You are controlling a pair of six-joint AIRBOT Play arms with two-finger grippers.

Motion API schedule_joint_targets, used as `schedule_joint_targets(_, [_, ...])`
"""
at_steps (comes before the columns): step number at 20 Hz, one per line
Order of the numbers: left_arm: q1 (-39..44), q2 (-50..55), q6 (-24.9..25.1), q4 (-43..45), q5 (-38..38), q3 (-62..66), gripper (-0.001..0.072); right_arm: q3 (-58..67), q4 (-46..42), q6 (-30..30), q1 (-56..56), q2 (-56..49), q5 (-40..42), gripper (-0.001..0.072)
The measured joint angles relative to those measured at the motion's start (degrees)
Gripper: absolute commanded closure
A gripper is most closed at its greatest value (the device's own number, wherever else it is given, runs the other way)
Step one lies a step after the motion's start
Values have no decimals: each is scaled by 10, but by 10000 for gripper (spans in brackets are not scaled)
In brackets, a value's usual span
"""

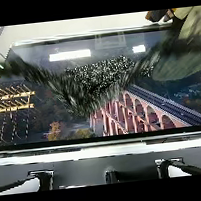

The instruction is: Fold the clothes and pants, and hang the long-sleeved shirts on hangers.

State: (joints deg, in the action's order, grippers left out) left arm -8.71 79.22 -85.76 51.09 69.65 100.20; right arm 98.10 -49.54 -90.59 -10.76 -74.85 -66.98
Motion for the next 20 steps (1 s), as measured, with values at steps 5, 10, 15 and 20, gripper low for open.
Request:
schedule_joint_targets(5, [-28,-86,-55,-6,-108,172,691,234,-49,-85,-75,55,43,689])
schedule_joint_targets(10, [-83,-238,-78,11,-215,155,691,279,-139,-123,-126,178,88,689])
schedule_joint_targets(15, [-112,-326,-110,71,-249,145,690,288,-242,-169,-136,256,132,689])
schedule_joint_targets(20, [-116,-315,-118,95,-270,144,691,289,-259,-202,-138,231,176,688])
